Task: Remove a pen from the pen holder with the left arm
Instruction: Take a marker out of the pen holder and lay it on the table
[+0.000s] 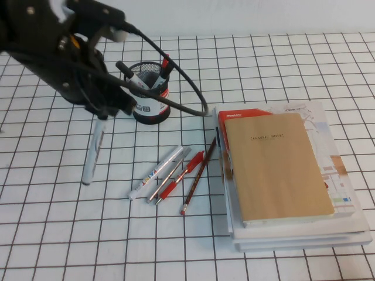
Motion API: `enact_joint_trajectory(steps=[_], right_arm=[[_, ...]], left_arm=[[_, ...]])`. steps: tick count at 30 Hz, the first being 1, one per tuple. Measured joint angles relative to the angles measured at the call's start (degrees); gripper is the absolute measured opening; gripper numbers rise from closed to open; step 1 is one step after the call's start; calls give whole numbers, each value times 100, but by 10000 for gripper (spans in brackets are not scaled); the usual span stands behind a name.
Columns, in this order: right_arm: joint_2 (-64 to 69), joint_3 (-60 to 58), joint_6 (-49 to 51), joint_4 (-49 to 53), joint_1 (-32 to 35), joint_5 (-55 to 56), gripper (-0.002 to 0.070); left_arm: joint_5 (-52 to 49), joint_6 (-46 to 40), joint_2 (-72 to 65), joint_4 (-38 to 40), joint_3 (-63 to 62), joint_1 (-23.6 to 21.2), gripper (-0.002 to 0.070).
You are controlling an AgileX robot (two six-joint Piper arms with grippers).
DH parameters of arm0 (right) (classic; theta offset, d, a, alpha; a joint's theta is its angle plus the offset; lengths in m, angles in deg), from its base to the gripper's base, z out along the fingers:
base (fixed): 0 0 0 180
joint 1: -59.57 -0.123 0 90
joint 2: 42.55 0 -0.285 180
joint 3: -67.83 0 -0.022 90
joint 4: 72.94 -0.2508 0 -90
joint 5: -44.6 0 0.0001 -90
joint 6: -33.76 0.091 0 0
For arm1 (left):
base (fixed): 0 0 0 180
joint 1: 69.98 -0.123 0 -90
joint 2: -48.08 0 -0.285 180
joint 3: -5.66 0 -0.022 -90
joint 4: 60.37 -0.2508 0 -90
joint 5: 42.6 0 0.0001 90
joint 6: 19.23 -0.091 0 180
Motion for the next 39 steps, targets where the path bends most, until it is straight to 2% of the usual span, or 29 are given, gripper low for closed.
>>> enact_joint_trajectory(steps=[6,11,19,32,39], right_arm=[[0,0,0,0,0,0,-15],[0,0,0,0,0,0,-15],[0,0,0,0,0,0,-15],[0,0,0,0,0,0,-15],[0,0,0,0,0,0,-15]], left_arm=[[-799,-97,-908,9,-641,355,111],[-914,-223,-1616,-94,-1308,582,111],[-914,-279,-2579,-133,-2171,593,111],[-914,-481,-3143,-17,-2211,593,110],[-545,-481,-3358,55,-2211,593,110]])
